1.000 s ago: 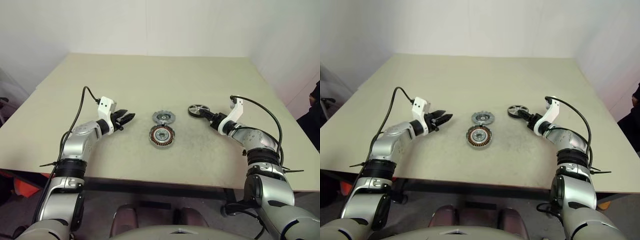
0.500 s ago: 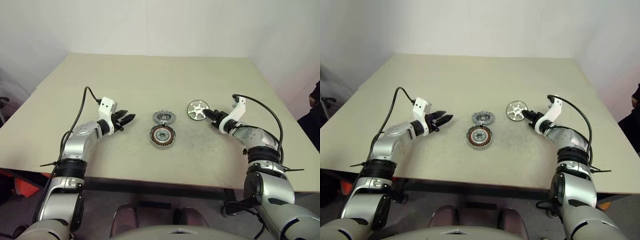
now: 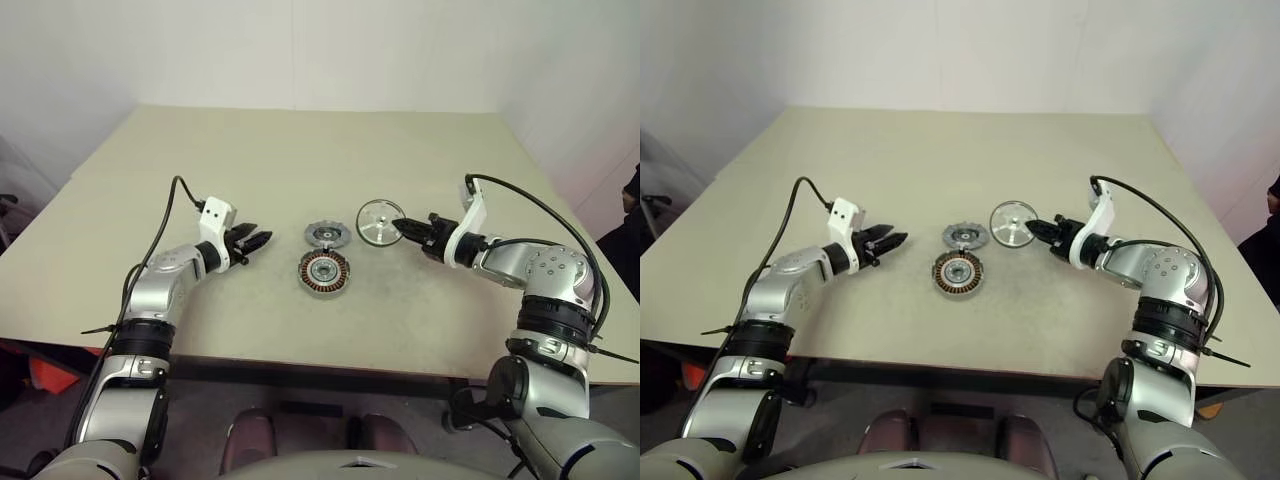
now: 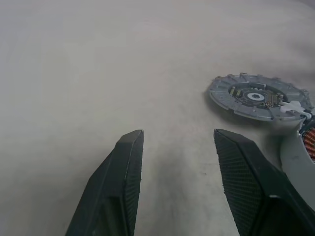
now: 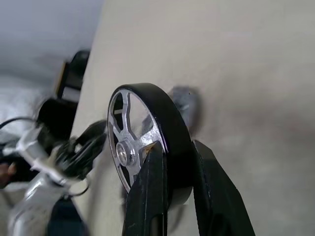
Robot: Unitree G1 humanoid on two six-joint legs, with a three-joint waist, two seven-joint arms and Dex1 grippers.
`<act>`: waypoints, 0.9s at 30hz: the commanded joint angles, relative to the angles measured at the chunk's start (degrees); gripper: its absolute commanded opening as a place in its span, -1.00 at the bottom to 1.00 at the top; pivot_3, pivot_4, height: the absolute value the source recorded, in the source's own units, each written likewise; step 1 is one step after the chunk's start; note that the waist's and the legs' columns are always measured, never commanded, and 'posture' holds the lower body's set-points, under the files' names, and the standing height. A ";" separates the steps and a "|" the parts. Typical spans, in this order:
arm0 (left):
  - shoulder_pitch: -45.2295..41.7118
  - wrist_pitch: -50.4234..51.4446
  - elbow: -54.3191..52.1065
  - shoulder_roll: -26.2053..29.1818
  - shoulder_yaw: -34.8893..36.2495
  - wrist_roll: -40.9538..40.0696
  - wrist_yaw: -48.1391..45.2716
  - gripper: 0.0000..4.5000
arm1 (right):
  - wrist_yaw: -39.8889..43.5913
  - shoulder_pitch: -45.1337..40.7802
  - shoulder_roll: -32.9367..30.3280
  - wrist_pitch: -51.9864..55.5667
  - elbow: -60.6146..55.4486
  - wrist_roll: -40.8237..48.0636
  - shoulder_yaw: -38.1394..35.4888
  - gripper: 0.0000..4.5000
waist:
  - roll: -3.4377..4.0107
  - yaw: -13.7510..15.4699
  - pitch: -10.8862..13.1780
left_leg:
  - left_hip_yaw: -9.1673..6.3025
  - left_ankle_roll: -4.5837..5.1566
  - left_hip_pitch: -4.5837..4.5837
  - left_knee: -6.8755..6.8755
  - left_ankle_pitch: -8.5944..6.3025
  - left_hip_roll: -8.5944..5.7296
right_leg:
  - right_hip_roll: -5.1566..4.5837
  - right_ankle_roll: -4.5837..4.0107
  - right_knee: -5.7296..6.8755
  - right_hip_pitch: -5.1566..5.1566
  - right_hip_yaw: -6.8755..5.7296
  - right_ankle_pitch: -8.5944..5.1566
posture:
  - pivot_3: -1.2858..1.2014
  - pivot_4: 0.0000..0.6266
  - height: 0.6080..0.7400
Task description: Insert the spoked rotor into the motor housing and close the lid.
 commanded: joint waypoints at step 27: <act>1.00 -0.86 -2.73 0.28 0.70 -0.27 1.07 0.08 | -23.38 3.99 9.84 8.27 -9.02 20.29 6.35 -0.68 | 0.00 0.23 0.00 | -0.01 -0.36 -0.17 -0.62 0.27 -0.18 | 0.03 -0.20 0.09 -0.43 -0.13 -0.07 | 0.03 -1.00 1.00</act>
